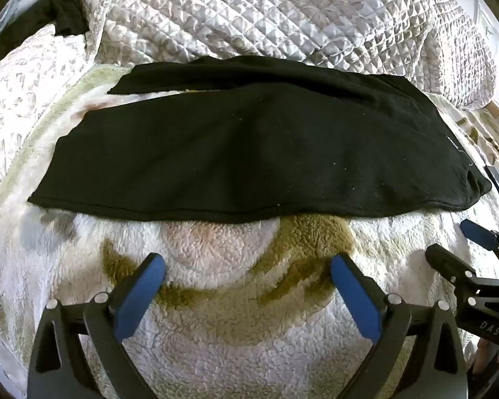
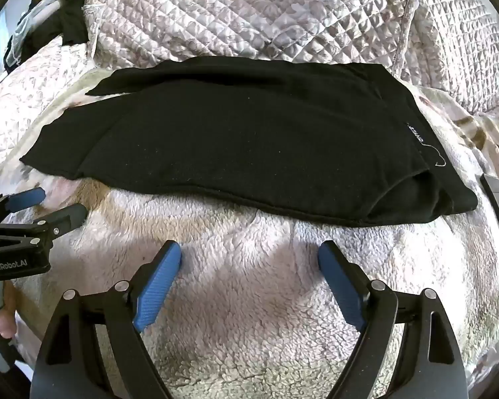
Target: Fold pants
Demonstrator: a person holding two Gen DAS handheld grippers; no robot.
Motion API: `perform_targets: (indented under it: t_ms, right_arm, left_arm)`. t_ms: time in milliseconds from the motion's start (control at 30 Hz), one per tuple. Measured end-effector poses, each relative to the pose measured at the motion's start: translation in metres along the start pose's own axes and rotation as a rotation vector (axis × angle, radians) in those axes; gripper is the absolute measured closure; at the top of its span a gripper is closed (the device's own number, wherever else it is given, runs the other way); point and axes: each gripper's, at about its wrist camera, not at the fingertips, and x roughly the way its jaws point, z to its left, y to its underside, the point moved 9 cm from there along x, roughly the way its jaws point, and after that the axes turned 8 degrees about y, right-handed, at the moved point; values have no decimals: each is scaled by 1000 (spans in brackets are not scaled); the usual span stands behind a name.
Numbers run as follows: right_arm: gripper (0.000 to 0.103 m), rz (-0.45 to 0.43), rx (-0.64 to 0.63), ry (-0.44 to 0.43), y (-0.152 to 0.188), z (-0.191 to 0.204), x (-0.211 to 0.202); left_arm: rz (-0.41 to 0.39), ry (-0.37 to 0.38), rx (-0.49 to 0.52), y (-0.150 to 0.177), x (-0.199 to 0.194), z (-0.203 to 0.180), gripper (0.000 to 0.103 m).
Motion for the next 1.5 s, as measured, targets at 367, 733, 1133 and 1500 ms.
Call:
perform_targets:
  t_ms: [367, 733, 1133, 1500]
  right_arm:
    - [18, -5, 0, 1, 0, 0, 0]
    - [18, -6, -1, 2, 0, 0, -1]
    - [18, -7, -1, 2, -1, 0, -1]
    - [18, -7, -2, 3, -1, 0, -2]
  left_arm:
    - [-1, 2, 9, -1, 4, -1, 1]
    - [-5, 6, 16, 0, 2, -4, 1]
    - [-4, 9, 20, 1, 1, -4, 1]
    - [-5, 8, 20, 1, 1, -4, 1]
